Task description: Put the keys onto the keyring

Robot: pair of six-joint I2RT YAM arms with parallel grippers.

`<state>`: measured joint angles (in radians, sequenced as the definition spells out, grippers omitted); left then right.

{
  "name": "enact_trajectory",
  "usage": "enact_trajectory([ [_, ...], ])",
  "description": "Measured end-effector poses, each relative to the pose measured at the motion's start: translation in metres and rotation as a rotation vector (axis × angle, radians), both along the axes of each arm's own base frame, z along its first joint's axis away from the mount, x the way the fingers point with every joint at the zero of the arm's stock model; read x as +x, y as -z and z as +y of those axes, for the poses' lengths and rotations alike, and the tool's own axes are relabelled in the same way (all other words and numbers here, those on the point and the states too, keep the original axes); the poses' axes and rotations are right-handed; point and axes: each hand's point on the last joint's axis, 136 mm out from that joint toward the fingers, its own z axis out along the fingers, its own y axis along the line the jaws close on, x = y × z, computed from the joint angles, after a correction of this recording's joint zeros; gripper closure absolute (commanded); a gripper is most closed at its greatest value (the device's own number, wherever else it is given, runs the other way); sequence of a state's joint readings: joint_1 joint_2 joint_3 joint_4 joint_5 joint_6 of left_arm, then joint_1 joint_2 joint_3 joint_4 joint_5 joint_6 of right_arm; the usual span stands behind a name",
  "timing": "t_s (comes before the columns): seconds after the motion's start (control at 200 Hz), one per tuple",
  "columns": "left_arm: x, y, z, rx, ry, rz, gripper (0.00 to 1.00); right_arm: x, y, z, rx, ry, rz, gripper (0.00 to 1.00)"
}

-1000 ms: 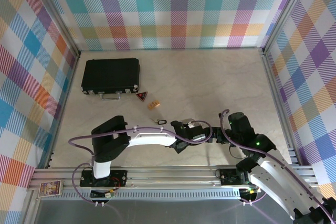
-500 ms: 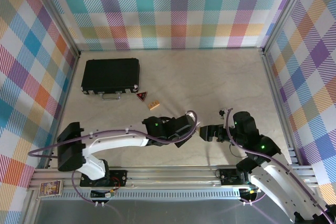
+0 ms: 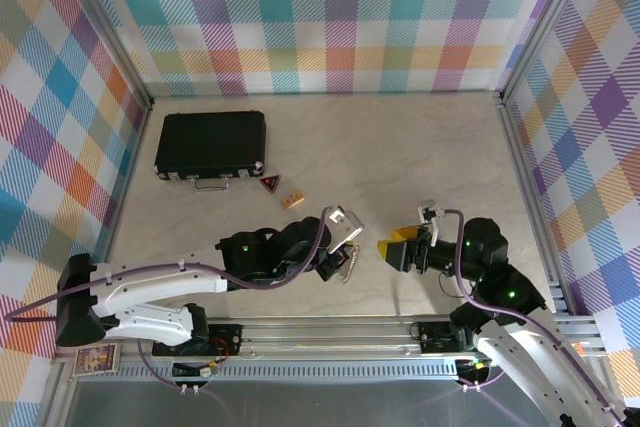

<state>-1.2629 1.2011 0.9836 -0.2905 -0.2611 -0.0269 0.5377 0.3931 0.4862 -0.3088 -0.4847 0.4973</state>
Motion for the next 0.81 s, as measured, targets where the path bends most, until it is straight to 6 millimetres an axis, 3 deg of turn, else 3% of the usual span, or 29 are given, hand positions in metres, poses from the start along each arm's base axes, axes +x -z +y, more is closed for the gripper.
enact_trajectory([
  [0.295,-0.002,-0.002,-0.009,-0.062,0.031,-0.02,1.0,-0.008,0.002,0.007,0.03,-0.054,-0.003,0.5],
  [0.485,-0.009,-0.008,-0.013,-0.136,0.082,-0.039,1.0,-0.017,-0.014,0.008,0.074,-0.086,-0.065,0.55],
  [0.805,-0.035,-0.055,-0.005,-0.386,0.208,-0.089,1.0,-0.038,-0.042,0.003,0.179,-0.139,-0.241,0.56],
])
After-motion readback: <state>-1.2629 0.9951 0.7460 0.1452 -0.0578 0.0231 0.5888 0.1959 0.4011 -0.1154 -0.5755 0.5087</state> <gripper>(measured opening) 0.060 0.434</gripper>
